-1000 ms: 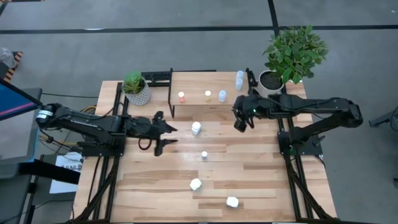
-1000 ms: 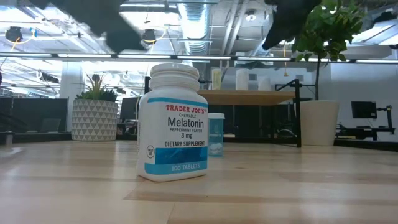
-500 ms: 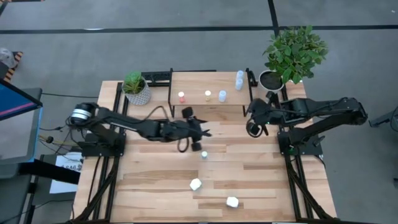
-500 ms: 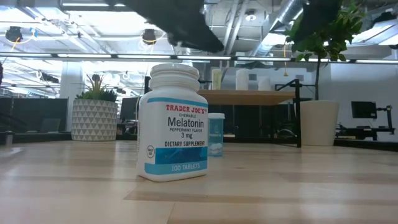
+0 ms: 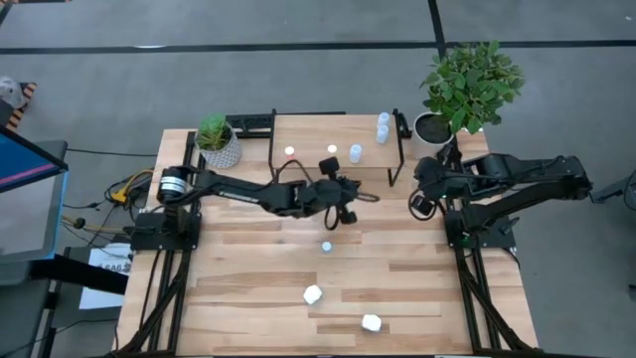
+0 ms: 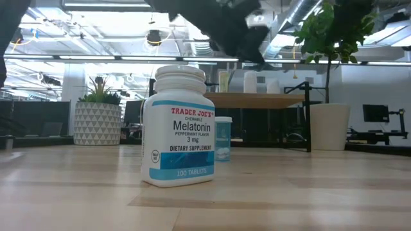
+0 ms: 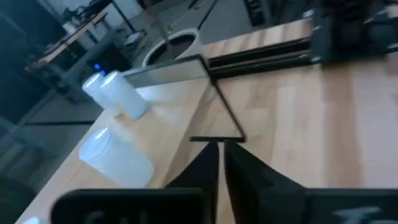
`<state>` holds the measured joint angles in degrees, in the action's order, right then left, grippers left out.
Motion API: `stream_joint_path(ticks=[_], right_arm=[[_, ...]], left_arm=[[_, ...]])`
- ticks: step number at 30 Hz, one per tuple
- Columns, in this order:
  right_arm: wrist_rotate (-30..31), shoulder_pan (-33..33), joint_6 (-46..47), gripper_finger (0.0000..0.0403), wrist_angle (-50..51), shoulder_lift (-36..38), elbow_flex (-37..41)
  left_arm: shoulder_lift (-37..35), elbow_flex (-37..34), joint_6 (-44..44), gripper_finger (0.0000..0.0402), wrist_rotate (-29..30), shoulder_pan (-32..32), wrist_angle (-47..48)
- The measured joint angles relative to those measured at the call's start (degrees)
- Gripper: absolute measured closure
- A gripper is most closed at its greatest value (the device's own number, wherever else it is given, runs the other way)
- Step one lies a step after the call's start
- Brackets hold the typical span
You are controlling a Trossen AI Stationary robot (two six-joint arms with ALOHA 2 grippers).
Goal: Pick and place medicine bottles onto shelf by color
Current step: Adjust the white pills bottles
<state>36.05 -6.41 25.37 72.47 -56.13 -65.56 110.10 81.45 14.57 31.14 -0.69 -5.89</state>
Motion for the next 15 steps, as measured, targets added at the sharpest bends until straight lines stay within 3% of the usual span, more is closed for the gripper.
stream_joint_path(ticks=[6, 15], right_arm=[[-0.1, 0.1, 0.1, 0.0327, 1.9, 2.4, 0.1], [0.0, 0.1, 0.1, 0.0327, 3.2, 4.5, 0.1]], left_arm=[[3.9, 3.0, -0.2, 0.0397, 3.8, 2.5, 0.8], [4.1, 2.9, -0.3, 0.0401, 11.9, 4.1, 3.4]])
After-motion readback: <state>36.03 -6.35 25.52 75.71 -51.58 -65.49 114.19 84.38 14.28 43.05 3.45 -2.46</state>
